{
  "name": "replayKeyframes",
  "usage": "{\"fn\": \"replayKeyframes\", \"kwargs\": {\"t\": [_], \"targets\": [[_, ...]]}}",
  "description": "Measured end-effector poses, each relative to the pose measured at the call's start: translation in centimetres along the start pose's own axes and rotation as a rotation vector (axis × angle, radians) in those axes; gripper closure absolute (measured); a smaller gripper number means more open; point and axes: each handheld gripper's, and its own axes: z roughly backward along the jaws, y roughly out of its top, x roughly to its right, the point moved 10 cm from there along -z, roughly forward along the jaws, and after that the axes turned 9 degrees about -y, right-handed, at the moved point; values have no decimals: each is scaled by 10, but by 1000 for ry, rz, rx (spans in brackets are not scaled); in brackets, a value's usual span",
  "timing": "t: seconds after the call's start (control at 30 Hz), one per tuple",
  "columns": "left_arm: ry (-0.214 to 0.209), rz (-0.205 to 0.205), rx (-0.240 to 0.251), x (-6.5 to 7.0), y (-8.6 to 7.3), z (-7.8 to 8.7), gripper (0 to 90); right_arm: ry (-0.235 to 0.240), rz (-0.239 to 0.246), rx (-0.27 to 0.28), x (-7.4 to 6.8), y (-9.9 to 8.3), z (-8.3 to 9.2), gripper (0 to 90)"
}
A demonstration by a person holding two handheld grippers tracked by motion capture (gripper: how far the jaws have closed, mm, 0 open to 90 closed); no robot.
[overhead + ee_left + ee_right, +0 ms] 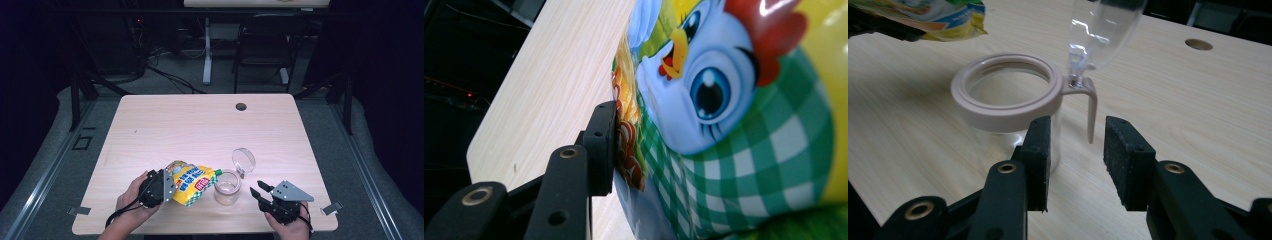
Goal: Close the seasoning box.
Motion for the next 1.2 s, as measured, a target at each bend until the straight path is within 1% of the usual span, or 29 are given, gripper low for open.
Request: {"fn": "replayKeyframes", "kwargs": {"t": [0.03, 0.1, 0.23, 0.27, 0.33, 0.4, 0.43, 0.47, 0.5, 0.57, 0.63, 0.7, 0.8, 0.93, 1.03, 1.13, 1.2], "targets": [[0, 0, 0, 0, 0, 0, 589, 0, 0, 0, 0, 0, 0, 636], [7, -14, -1, -1, 1, 1, 589, 13, 19, 10, -5, 4, 1, 636], [8, -20, -4, 0, 2, 0, 589, 22, 31, 13, -10, 7, 2, 638], [13, -24, -1, 0, 3, 0, 589, 28, 44, 12, -13, 9, 3, 644], [10, -29, -5, 1, 3, -1, 589, 38, 45, 18, -17, 12, 3, 645], [13, -36, -7, 1, 4, -2, 589, 40, 57, 20, -20, 15, 4, 645], [17, -42, -12, 1, 4, -2, 589, 45, 62, 17, -21, 16, 4, 646], [16, -56, -23, 1, 4, -1, 589, 49, 67, 18, -22, 17, 4, 646], [14, -54, -17, 2, 5, -2, 589, 49, 73, 20, -24, 18, 3, 646], [17, -63, -23, 2, 6, -2, 589, 55, 83, 14, -26, 19, 3, 646], [15, -63, -21, 3, 6, -2, 589, 55, 82, 13, -27, 19, 2, 645], [17, -71, -25, 3, 8, -3, 589, 71, 80, 6, -31, 22, 1, 640], [18, -77, -25, 4, 9, -4, 589, 81, 99, 4, -35, 26, 0, 638], [21, -82, -27, 3, 11, -5, 589, 89, 122, 4, -40, 33, -5, 631], [19, -85, -29, 3, 12, -6, 589, 95, 125, 7, -44, 37, -10, 614], [17, -90, -32, 3, 13, -7, 589, 97, 136, 1, -47, 38, -16, 606], [24, -100, -35, 2, 14, -7, 589, 93, 140, -5, -48, 37, -19, 593]]}}
